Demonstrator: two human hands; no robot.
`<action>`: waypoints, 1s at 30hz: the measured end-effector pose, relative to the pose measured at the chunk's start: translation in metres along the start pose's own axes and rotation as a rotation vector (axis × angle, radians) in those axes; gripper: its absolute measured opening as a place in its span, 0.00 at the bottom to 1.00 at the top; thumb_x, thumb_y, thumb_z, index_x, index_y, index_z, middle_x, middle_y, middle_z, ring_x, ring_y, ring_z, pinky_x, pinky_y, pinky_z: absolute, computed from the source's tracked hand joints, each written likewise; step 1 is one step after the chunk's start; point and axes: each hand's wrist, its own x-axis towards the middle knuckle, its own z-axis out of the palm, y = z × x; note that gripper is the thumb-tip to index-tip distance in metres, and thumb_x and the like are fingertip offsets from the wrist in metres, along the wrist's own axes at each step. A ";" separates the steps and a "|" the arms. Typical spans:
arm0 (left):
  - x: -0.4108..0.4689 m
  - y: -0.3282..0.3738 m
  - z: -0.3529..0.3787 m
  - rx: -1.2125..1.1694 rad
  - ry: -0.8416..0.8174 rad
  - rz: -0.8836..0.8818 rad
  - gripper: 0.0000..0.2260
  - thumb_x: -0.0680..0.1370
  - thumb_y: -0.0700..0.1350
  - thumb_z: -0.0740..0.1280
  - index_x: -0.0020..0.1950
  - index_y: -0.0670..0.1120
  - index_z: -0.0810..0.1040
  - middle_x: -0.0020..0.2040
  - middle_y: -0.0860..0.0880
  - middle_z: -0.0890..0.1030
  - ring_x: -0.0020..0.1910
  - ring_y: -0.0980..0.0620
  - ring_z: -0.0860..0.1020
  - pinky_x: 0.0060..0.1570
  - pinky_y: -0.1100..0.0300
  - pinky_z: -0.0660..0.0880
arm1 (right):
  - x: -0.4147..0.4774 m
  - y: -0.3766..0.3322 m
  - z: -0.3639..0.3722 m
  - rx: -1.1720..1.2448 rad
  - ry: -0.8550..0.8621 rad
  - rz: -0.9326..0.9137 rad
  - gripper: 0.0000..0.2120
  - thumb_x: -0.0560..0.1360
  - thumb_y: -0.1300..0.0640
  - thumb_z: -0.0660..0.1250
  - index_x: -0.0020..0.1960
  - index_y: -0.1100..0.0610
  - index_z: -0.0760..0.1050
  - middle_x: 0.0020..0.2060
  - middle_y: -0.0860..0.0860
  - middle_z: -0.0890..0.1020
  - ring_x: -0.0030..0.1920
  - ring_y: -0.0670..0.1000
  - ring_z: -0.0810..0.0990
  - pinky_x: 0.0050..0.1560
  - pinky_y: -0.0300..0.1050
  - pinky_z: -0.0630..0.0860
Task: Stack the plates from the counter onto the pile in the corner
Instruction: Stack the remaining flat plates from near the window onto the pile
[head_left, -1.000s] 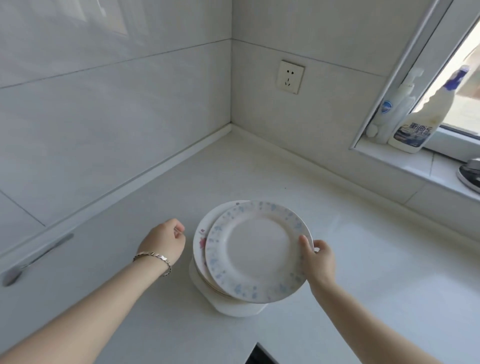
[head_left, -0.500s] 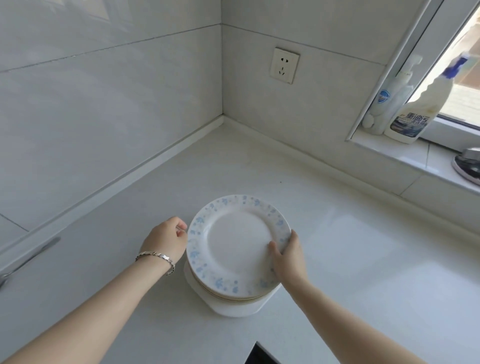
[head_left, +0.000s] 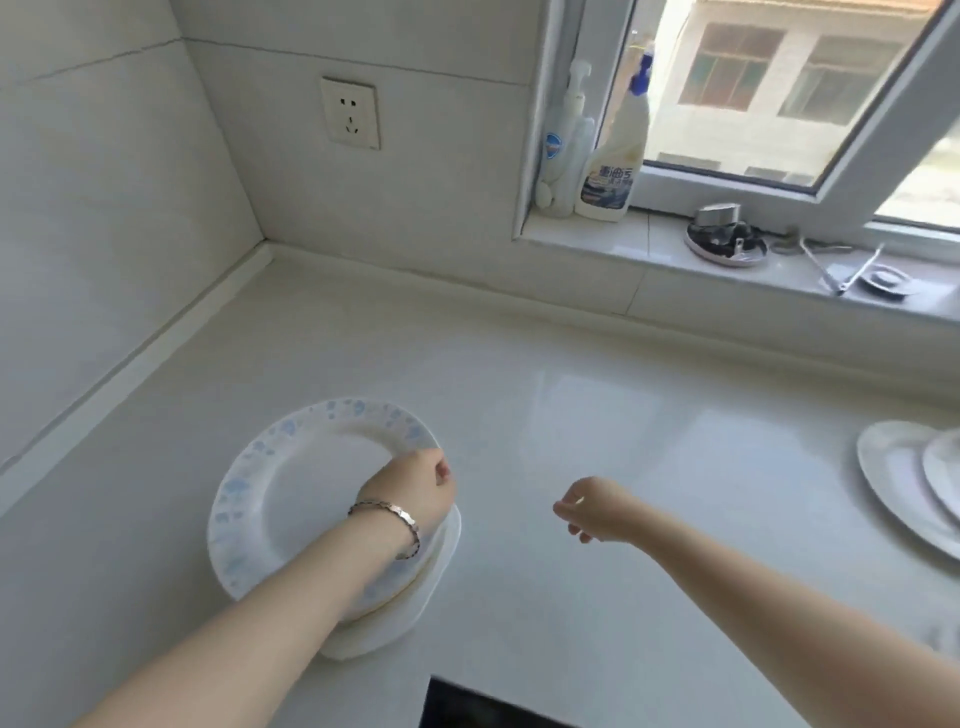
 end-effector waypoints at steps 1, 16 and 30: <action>0.006 0.019 0.013 0.046 -0.058 0.038 0.07 0.77 0.43 0.58 0.47 0.48 0.76 0.48 0.46 0.81 0.53 0.45 0.79 0.51 0.57 0.74 | -0.004 0.019 -0.009 -0.001 -0.008 0.020 0.12 0.75 0.55 0.58 0.48 0.61 0.76 0.43 0.58 0.82 0.39 0.53 0.77 0.31 0.37 0.68; 0.033 0.308 0.221 0.269 -0.318 0.314 0.05 0.77 0.43 0.55 0.45 0.50 0.70 0.48 0.49 0.78 0.45 0.47 0.73 0.44 0.60 0.68 | -0.064 0.358 -0.148 0.353 0.347 0.282 0.06 0.75 0.57 0.60 0.42 0.53 0.74 0.39 0.52 0.80 0.39 0.52 0.78 0.32 0.37 0.70; 0.049 0.418 0.317 0.298 -0.249 0.087 0.05 0.76 0.42 0.57 0.45 0.51 0.71 0.52 0.48 0.81 0.48 0.46 0.77 0.46 0.59 0.72 | 0.001 0.553 -0.274 0.650 0.565 0.756 0.31 0.75 0.54 0.64 0.70 0.67 0.53 0.68 0.66 0.64 0.65 0.65 0.68 0.61 0.52 0.68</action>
